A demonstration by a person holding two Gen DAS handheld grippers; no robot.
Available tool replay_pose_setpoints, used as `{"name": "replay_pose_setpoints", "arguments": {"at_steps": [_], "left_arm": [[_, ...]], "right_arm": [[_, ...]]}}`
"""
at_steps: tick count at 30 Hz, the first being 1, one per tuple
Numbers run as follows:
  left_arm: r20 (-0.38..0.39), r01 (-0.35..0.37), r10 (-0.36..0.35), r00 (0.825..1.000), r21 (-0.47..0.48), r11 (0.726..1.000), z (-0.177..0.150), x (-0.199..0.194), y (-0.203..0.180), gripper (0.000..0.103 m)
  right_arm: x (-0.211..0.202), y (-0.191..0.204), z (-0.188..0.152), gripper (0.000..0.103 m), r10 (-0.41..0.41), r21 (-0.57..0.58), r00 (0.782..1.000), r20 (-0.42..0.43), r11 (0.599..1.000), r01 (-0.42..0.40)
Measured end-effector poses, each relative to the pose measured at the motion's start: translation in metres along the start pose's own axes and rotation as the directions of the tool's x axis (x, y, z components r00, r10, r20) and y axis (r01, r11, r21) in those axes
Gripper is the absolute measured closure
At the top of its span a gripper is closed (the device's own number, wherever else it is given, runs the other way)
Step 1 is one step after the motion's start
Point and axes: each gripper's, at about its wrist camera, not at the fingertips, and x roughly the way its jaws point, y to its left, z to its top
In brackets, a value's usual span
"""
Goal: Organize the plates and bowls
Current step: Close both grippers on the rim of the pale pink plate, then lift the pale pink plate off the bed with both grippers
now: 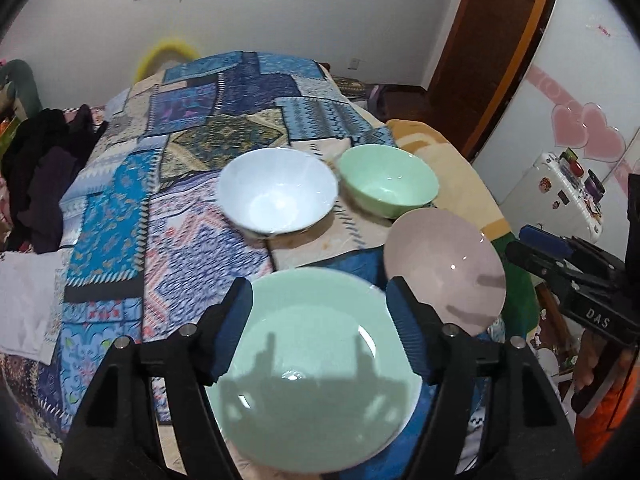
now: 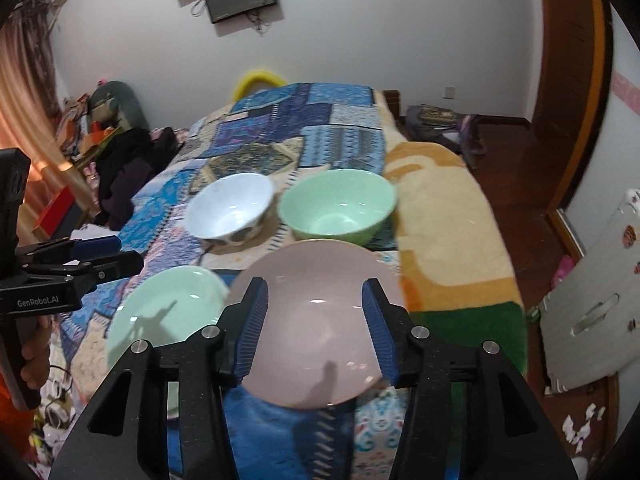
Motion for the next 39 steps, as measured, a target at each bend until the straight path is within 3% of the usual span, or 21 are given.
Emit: {"name": "replay_pose_setpoints", "arguments": {"at_steps": [9,16,25,29,33,36,39], "left_arm": [[-0.104,0.039,-0.036,0.994,0.027,0.999,0.014,0.063,-0.030,0.034],[-0.192,0.049,-0.040,0.981,0.038,0.998,0.013,0.110,-0.040,0.034],[-0.209,0.073,-0.056,0.976,0.076,0.994,0.013,0.130,-0.054,0.035],[-0.229,0.090,-0.067,0.971,0.093,0.992,0.013,0.137,-0.059,0.052],[-0.253,0.111,-0.081,0.964,0.106,0.988,0.011,0.145,-0.063,0.069],[-0.269,0.135,-0.104,0.958,0.100,0.986,0.009,0.148,-0.064,0.076],[-0.266,0.143,-0.108,0.958,0.117,0.983,0.008,0.145,-0.069,0.078]], "right_arm": [[0.028,-0.036,-0.011,0.057,-0.045,0.056,0.996,-0.077,0.997,0.049],[0.048,-0.052,-0.026,0.057,-0.014,0.110,0.990,-0.137,0.994,0.030],[0.061,-0.057,-0.038,0.057,0.028,0.155,0.986,-0.163,0.988,-0.002],[0.063,-0.057,-0.041,0.058,0.026,0.157,0.988,-0.153,0.988,-0.001],[0.065,-0.061,-0.040,0.073,0.047,0.192,0.988,-0.147,0.981,-0.018],[0.063,-0.064,-0.041,0.081,0.075,0.227,0.988,-0.138,0.973,-0.043],[0.060,-0.060,-0.039,0.087,0.063,0.222,0.989,-0.132,0.975,-0.032]]}}
